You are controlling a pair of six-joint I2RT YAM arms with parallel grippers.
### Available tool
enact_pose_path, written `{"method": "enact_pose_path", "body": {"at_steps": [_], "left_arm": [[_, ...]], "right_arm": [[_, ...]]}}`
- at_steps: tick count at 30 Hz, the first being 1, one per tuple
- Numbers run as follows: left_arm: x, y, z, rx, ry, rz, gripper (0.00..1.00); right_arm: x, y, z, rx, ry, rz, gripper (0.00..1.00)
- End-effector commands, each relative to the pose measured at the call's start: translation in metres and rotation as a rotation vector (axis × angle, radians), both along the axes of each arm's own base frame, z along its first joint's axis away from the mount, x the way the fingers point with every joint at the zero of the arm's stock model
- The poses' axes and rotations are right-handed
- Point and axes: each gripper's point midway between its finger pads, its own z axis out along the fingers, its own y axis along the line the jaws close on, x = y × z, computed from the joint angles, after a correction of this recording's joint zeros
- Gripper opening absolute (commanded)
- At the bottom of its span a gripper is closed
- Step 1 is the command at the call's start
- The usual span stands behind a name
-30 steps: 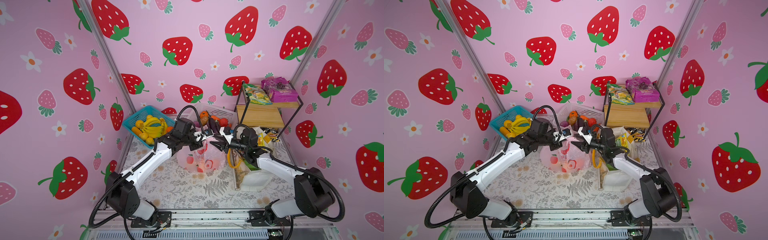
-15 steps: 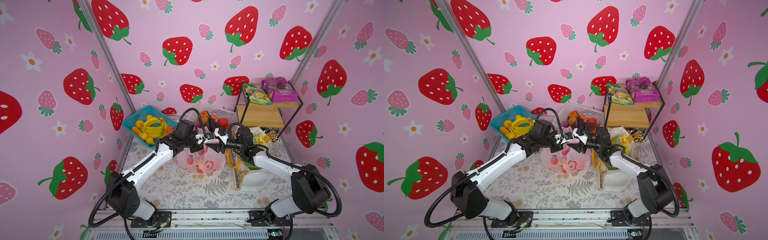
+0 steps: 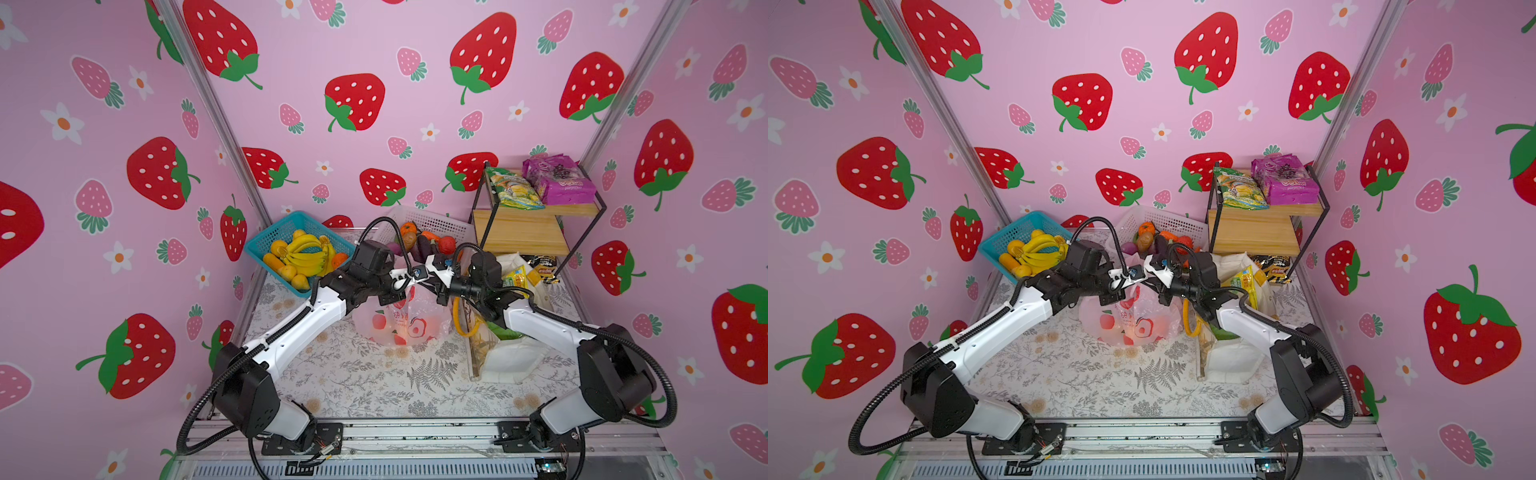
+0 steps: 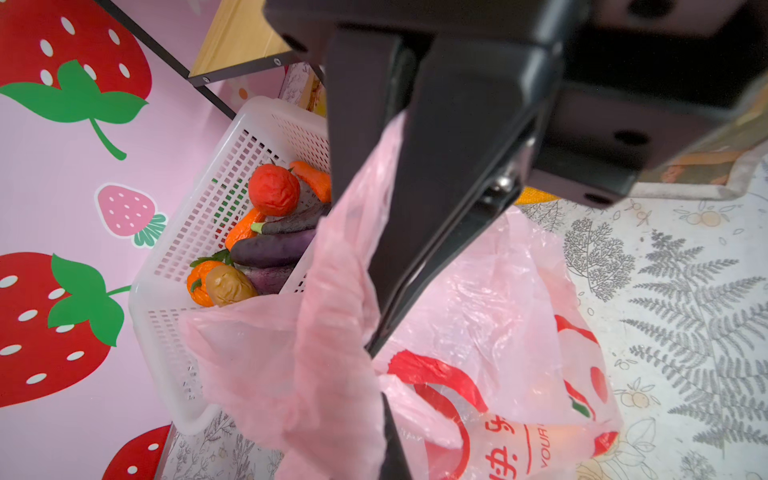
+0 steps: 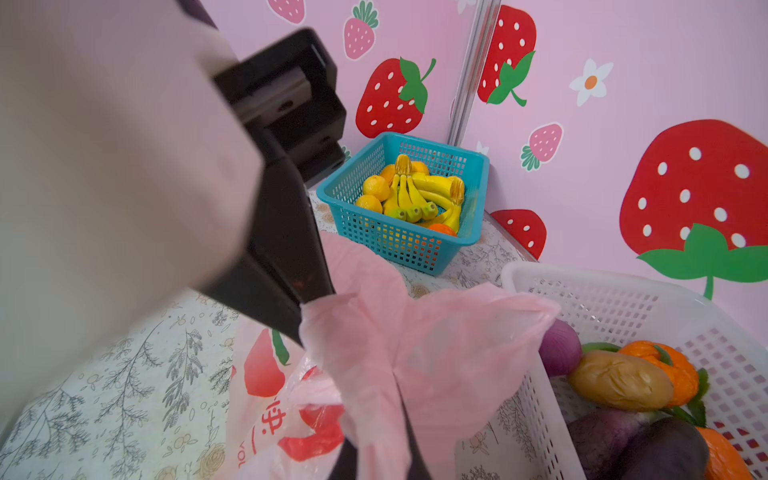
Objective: Place the mixed food into the grocery bags and tie them
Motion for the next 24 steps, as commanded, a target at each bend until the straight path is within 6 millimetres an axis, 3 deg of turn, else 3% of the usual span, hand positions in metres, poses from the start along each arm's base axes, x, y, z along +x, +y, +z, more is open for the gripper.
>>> {"method": "enact_pose_path", "body": {"at_steps": [1, 7, 14, 19, 24], "left_arm": [[-0.008, 0.007, 0.005, 0.016, -0.002, 0.019, 0.13], [0.002, 0.027, -0.002, 0.082, -0.049, 0.11, 0.21], [0.012, 0.022, 0.002, 0.042, -0.061, 0.144, 0.25], [0.011, 0.02, 0.017, -0.055, -0.031, 0.202, 0.0], [-0.01, 0.014, 0.04, -0.258, 0.113, 0.262, 0.0]], "right_arm": [[0.005, -0.004, 0.011, -0.008, -0.086, -0.044, 0.0], [-0.009, -0.009, 0.025, 0.022, -0.121, -0.017, 0.0], [-0.021, -0.006, 0.029, 0.047, -0.097, 0.042, 0.0], [-0.015, -0.012, 0.027, 0.028, -0.122, -0.013, 0.0], [-0.006, -0.017, 0.025, 0.001, -0.188, -0.088, 0.0]]}}
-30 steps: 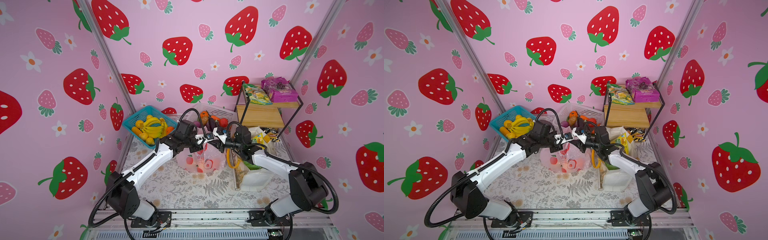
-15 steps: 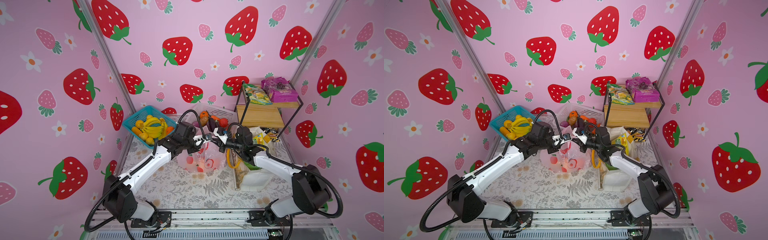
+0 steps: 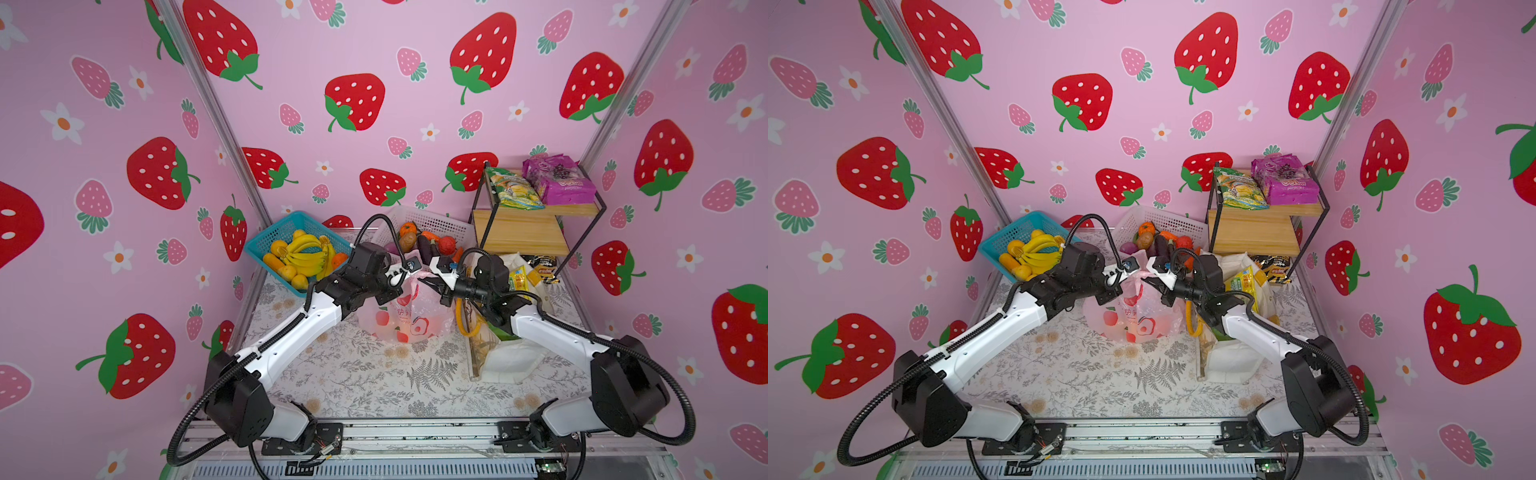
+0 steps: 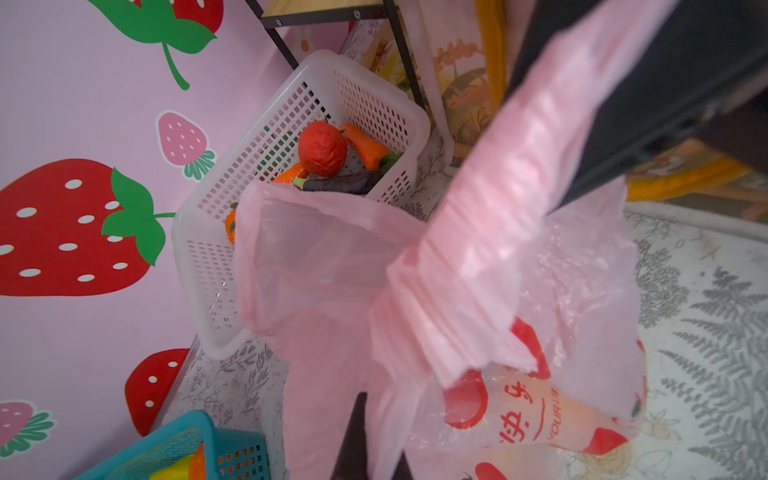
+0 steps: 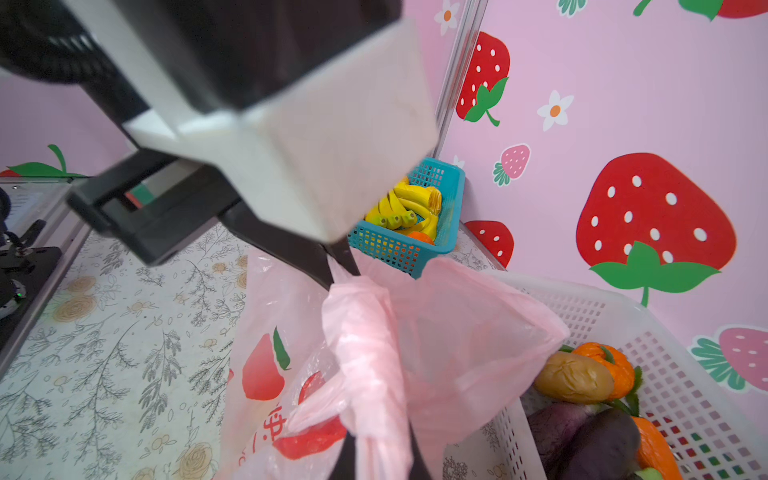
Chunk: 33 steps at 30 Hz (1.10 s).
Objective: Place the mixed food into the grocery bags and tie them
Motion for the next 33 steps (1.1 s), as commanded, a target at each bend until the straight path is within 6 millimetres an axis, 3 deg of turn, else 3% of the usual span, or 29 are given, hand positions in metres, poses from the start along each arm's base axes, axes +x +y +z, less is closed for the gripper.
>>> {"method": "enact_pose_path", "body": {"at_steps": [1, 10, 15, 18, 26, 33], "left_arm": [[-0.022, -0.008, 0.03, -0.216, 0.088, 0.03, 0.0], [-0.048, -0.019, 0.04, -0.43, 0.274, 0.045, 0.0], [-0.047, -0.021, 0.038, -0.468, 0.325, 0.08, 0.0], [-0.044, -0.022, 0.036, -0.503, 0.36, 0.125, 0.0], [-0.057, -0.044, 0.045, -0.7, 0.493, 0.099, 0.0], [-0.061, -0.054, 0.057, -0.795, 0.479, 0.131, 0.0]], "right_arm": [[0.003, -0.006, 0.008, -0.005, -0.104, -0.058, 0.0], [0.001, -0.004, 0.013, 0.028, -0.136, -0.079, 0.0], [0.001, 0.0, 0.009, 0.042, -0.106, -0.096, 0.0], [0.005, -0.003, 0.017, 0.111, -0.06, -0.134, 0.0], [0.005, -0.012, 0.049, 0.404, 0.053, -0.195, 0.0], [0.0, -0.013, 0.064, 0.533, 0.141, -0.204, 0.0]]}}
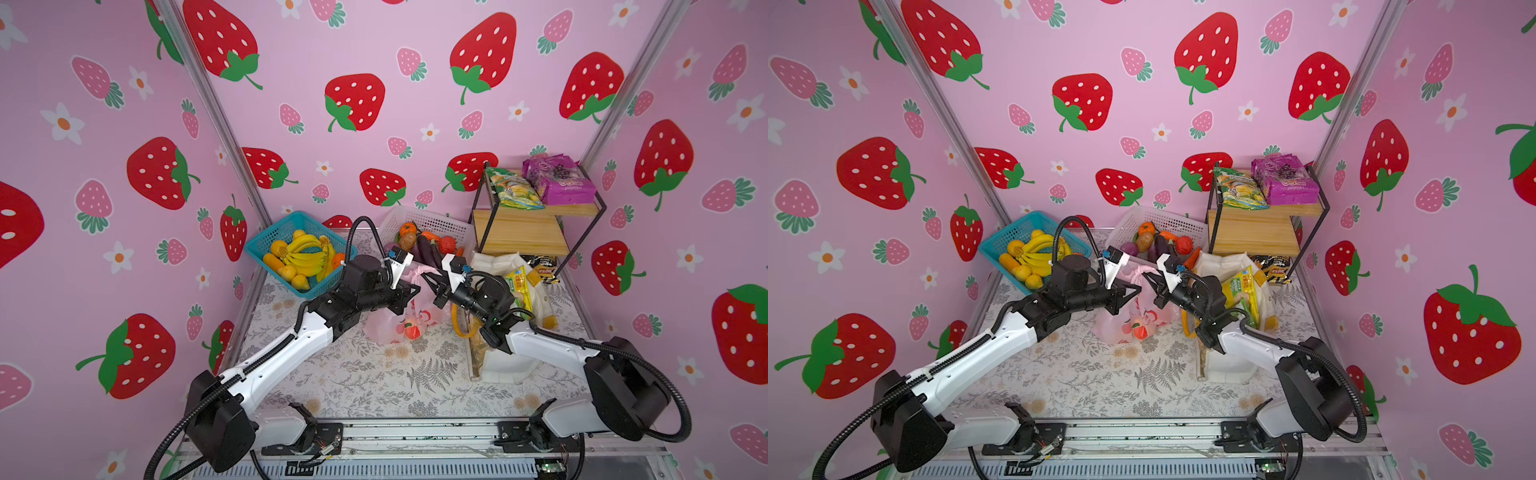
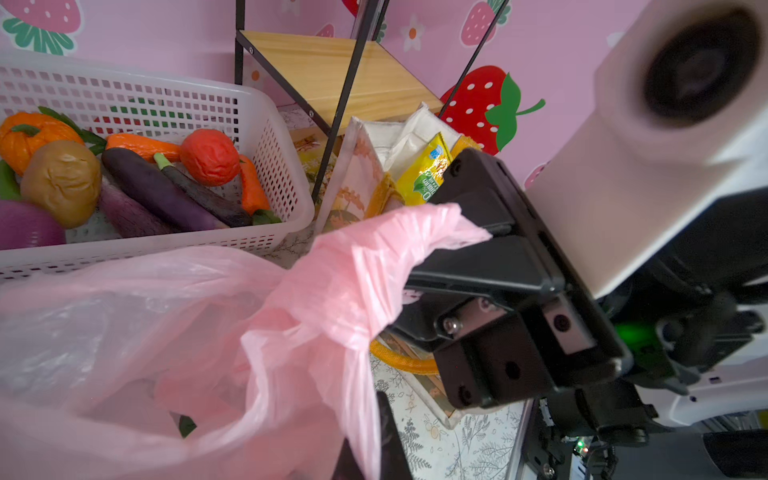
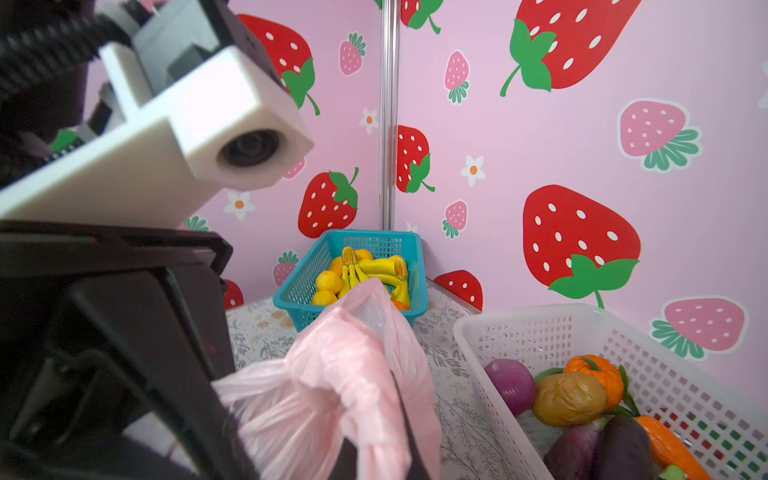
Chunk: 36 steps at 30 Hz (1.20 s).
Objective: Place the mixed food into the grocery bags and tie them
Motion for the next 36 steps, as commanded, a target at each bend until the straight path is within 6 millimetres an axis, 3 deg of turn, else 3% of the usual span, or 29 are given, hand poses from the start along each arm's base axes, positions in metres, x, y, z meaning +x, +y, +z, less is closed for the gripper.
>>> {"method": "enact_pose_path", "body": {"at_steps": [1, 4, 9, 13, 18, 22, 25, 28, 36], "left_arm": [[-0.005, -0.008, 0.022, -0.108, -0.012, 0.015, 0.0], [-0.004, -0.01, 0.016, -0.118, -0.009, 0.024, 0.02], [-0.003, -0.001, 0.01, -0.068, -0.028, 0.035, 0.28], [-0.011, 0.01, 0.024, -0.052, -0.084, 0.011, 0.41], [-0.01, 0.035, 0.05, -0.061, -0.159, 0.06, 0.47], [0.001, 0.053, 0.068, -0.083, -0.182, 0.117, 0.44], [0.009, 0.052, 0.07, -0.067, -0.184, 0.096, 0.31], [0.013, 0.043, 0.064, 0.001, -0.183, 0.028, 0.2], [0.027, 0.027, 0.036, 0.204, -0.23, -0.143, 0.16]], "right_arm": [[0.001, -0.009, 0.025, 0.165, 0.033, -0.021, 0.0], [-0.002, -0.005, 0.02, 0.155, 0.04, 0.011, 0.0], [-0.006, -0.009, 0.007, 0.112, 0.009, 0.057, 0.0], [-0.014, -0.013, 0.005, 0.089, -0.056, 0.115, 0.0], [-0.02, -0.014, 0.005, 0.058, -0.117, 0.169, 0.0], [-0.021, -0.013, 0.003, 0.035, -0.14, 0.195, 0.0], [-0.021, -0.01, 0.001, 0.001, -0.149, 0.211, 0.0], [-0.022, -0.008, 0.001, -0.014, -0.151, 0.233, 0.0], [-0.024, -0.005, -0.001, -0.039, -0.153, 0.257, 0.0]]}}
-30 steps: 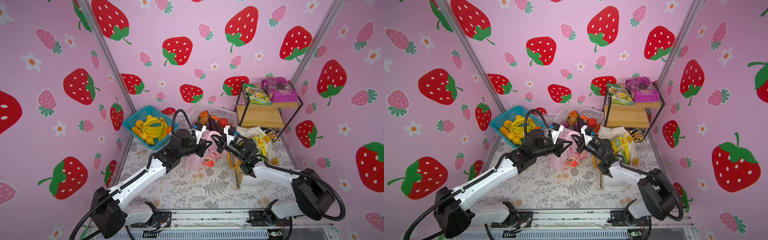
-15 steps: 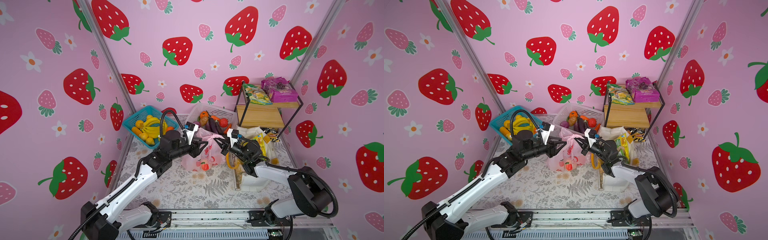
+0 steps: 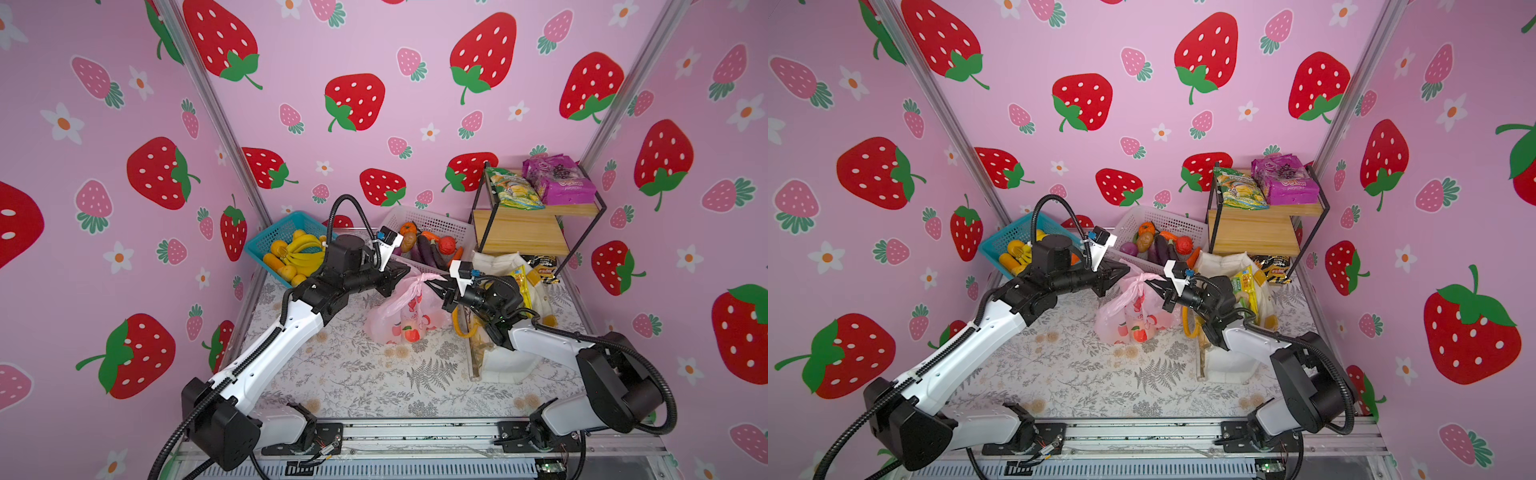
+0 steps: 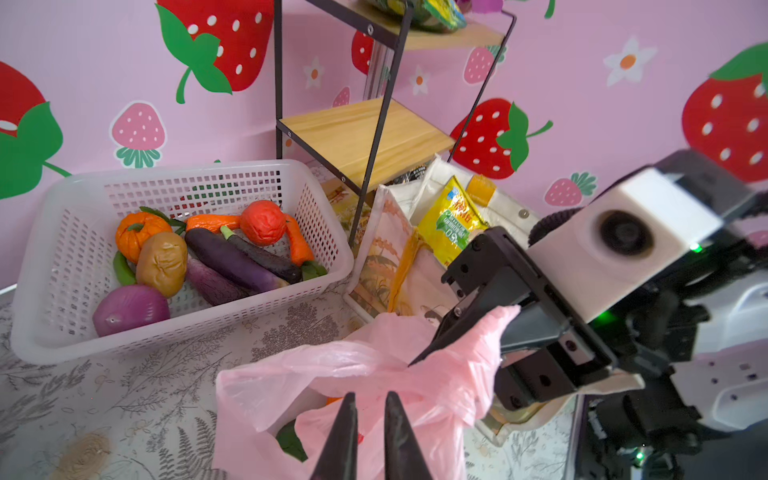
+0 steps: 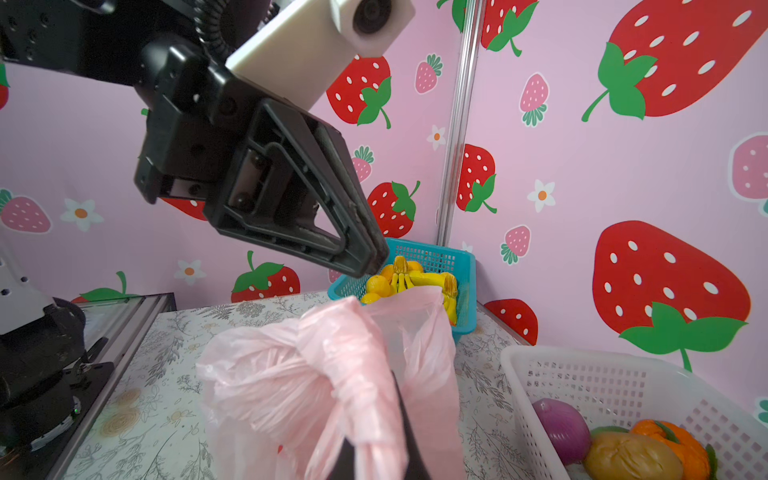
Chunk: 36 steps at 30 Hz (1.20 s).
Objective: Place the mixed food into the grocery bags and tie them
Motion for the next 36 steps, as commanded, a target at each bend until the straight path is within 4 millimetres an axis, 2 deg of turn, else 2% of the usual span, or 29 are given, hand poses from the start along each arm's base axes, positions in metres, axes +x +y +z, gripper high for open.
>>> {"method": "enact_pose_path", "body": {"at_steps": [1, 7, 10, 15, 23, 26, 31, 36], "left_arm": [[-0.007, -0.003, -0.006, 0.119, -0.043, -0.125, 0.15], [-0.016, -0.006, -0.04, 0.246, -0.012, -0.281, 0.16], [-0.023, -0.007, -0.052, 0.265, 0.0, -0.361, 0.2], [-0.027, -0.01, -0.056, 0.222, 0.008, -0.419, 0.28], [-0.027, -0.025, -0.044, 0.099, -0.021, -0.455, 0.41], [-0.019, -0.027, -0.048, 0.094, -0.005, -0.431, 0.44], [-0.005, -0.031, -0.052, 0.07, 0.004, -0.381, 0.42], [-0.002, -0.03, -0.055, 0.075, 0.008, -0.371, 0.23]], "right_arm": [[-0.002, 0.002, 0.01, 0.002, -0.049, 0.021, 0.0], [-0.001, 0.002, 0.014, -0.006, -0.061, 0.017, 0.0], [0.001, 0.003, 0.016, -0.003, -0.063, 0.011, 0.0], [0.003, 0.004, 0.017, -0.017, -0.068, 0.007, 0.0], [0.001, 0.002, 0.018, -0.016, -0.07, 0.005, 0.0], [0.0, 0.002, 0.019, -0.016, -0.075, 0.006, 0.0], [0.0, 0.002, 0.02, -0.015, -0.071, 0.008, 0.0], [0.001, 0.0, 0.018, -0.025, -0.079, -0.011, 0.0]]}}
